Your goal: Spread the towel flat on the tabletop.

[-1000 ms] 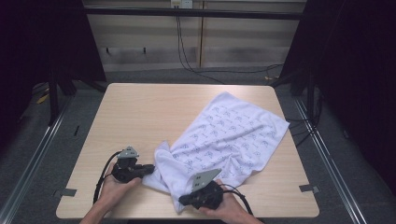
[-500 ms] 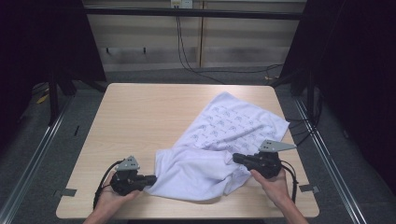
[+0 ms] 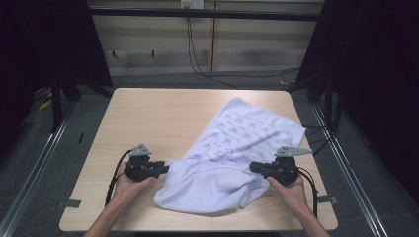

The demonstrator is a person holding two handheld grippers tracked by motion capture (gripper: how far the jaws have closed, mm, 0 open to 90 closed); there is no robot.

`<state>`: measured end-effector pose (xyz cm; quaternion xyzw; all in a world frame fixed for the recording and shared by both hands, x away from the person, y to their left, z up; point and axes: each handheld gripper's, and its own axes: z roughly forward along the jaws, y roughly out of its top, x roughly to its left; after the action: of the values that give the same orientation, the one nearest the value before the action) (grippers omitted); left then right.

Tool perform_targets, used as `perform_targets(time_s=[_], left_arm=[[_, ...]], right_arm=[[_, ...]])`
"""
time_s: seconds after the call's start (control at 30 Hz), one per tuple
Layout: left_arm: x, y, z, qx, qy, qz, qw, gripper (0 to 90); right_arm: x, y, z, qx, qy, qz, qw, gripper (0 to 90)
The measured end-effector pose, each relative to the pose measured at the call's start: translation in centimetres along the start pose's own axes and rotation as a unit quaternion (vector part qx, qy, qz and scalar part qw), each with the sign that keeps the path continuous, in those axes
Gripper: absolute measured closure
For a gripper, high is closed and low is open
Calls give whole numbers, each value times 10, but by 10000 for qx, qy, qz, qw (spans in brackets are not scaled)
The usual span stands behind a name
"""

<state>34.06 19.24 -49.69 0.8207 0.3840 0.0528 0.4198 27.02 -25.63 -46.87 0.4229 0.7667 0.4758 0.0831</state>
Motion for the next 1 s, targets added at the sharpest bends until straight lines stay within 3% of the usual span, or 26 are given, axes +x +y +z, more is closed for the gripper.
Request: perform_targets(time_s=[0.1,0.2,0.27,0.33,0.43,0.53,0.63,0.73,0.8,0.9,0.93,1.0], left_arm=[[3,2,8,-45,-24,-134,9999,621],[-1,1,15,17,31,150,9999,591],[-4,2,18,9,-16,94,10000,591],[-8,2,20,52,30,299,9995,645],[-12,2,19,145,-63,353,9993,841],[-12,3,12,26,-118,297,9995,883],[-12,5,-8,-361,-240,180,9989,887],[-15,5,-35,-836,-477,9,9954,887],[-23,4,-53,-1050,-536,120,9930,888],[-41,-1,-83,-1396,-788,242,9868,888],[-48,-4,-92,-1469,-892,295,9847,888],[-59,-11,-106,-1501,-1001,395,9828,888]], right_arm=[[1,-2,0,46,-23,-39,10000,706],[3,-3,1,95,74,-111,9999,660],[3,-3,4,172,132,-133,9997,626],[4,-3,7,207,154,-191,9995,601],[7,-3,11,306,146,-262,9991,586],[10,-2,13,335,121,-302,9989,736],[12,4,5,65,191,-296,9994,822],[13,13,-13,-274,373,-185,9988,841],[18,17,-29,-488,426,-156,9978,843],[32,19,-50,-719,528,-281,9956,844],[39,19,-60,-795,580,-331,9946,845],[50,17,-73,-897,697,-433,9926,845]])
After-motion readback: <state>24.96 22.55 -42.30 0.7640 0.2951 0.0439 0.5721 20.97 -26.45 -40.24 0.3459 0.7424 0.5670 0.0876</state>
